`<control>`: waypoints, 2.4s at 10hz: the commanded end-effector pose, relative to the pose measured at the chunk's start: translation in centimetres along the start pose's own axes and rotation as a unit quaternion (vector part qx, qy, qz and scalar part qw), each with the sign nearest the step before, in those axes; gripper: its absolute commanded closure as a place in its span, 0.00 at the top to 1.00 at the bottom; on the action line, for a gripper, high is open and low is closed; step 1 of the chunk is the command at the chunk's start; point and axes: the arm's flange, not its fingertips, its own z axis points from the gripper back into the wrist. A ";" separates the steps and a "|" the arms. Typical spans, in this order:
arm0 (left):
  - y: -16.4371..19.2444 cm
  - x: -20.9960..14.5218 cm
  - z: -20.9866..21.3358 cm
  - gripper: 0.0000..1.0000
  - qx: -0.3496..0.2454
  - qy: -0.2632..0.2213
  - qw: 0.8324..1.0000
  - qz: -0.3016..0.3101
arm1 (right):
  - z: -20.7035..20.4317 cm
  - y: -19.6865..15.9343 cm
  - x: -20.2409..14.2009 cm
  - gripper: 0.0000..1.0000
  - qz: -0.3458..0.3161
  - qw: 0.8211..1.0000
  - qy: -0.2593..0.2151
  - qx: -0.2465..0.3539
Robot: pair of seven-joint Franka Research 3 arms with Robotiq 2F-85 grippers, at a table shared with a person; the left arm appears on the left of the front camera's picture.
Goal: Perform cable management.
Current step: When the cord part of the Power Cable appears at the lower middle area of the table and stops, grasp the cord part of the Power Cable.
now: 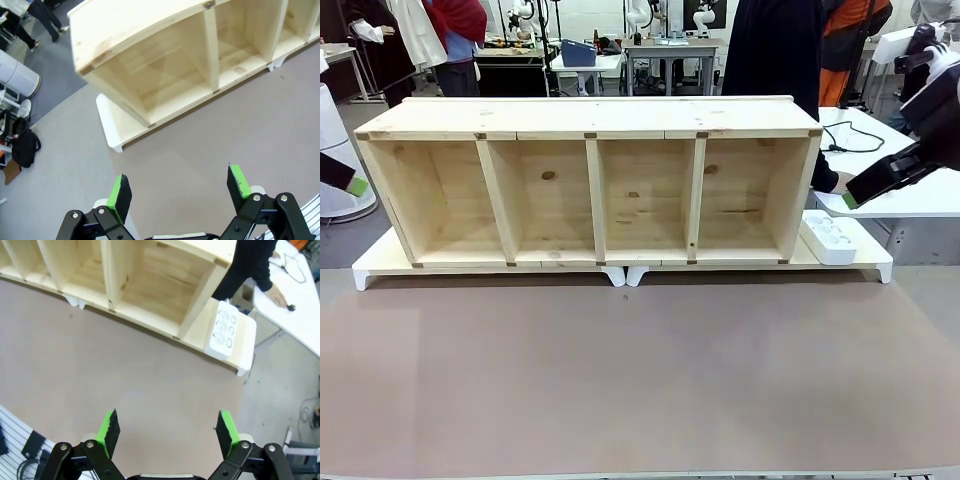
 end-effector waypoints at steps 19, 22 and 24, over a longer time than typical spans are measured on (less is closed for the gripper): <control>0.4 -0.4 0.6 1.00 0.004 0.005 1.000 0.007 | 0.3 -0.2 -0.4 1.00 -0.007 1.000 0.007 0.002; 0.4 -0.4 0.6 1.00 0.004 0.005 1.000 0.007 | 0.3 -0.2 -0.4 1.00 -0.007 1.000 0.007 0.002; 0.4 -0.4 0.6 1.00 0.004 0.005 1.000 0.007 | 0.3 -0.2 -0.4 1.00 -0.007 1.000 0.007 0.002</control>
